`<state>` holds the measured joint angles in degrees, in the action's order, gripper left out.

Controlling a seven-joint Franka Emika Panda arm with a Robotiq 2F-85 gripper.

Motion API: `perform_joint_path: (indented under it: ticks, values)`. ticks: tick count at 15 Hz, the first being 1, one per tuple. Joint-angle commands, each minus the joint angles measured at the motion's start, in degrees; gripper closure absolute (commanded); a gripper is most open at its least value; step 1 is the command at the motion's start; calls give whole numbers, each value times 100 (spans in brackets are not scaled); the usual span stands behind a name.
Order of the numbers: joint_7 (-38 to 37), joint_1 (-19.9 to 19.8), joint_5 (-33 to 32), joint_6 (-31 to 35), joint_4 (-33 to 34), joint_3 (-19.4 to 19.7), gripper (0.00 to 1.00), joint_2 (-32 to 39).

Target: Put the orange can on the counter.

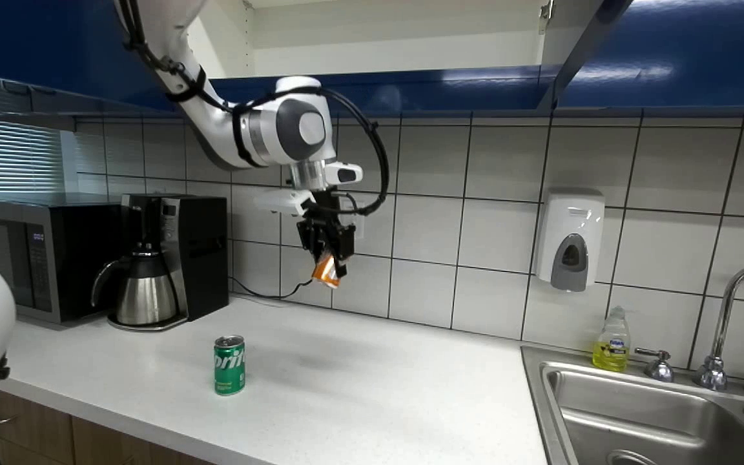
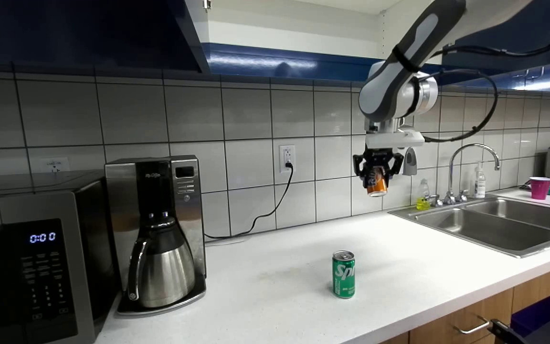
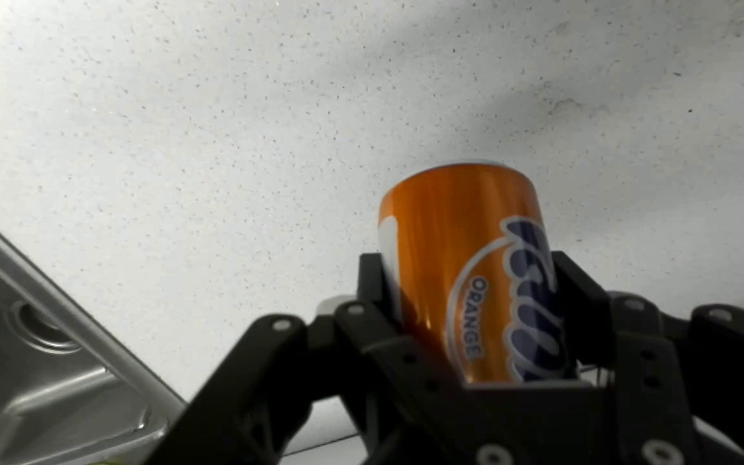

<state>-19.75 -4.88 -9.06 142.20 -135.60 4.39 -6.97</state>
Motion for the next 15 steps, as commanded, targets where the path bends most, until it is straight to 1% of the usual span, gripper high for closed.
perform_joint_path:
  ticks: [1, 5, 8, 10, 11, 15]
  values:
    - [197, -124, -75, 954, -115, 57, 62, 728]
    - [126, 15, -143, 1799, -67, 171, 62, 1627]
    - [150, 189, -179, 2484, -52, 320, 62, 2164]
    - [141, 375, -169, 2912, -16, 495, 62, 2486]
    - [124, 522, -198, 3132, -4, 647, 62, 2624]
    - [276, 1003, 73, 3820, 64, 1089, 62, 3066]
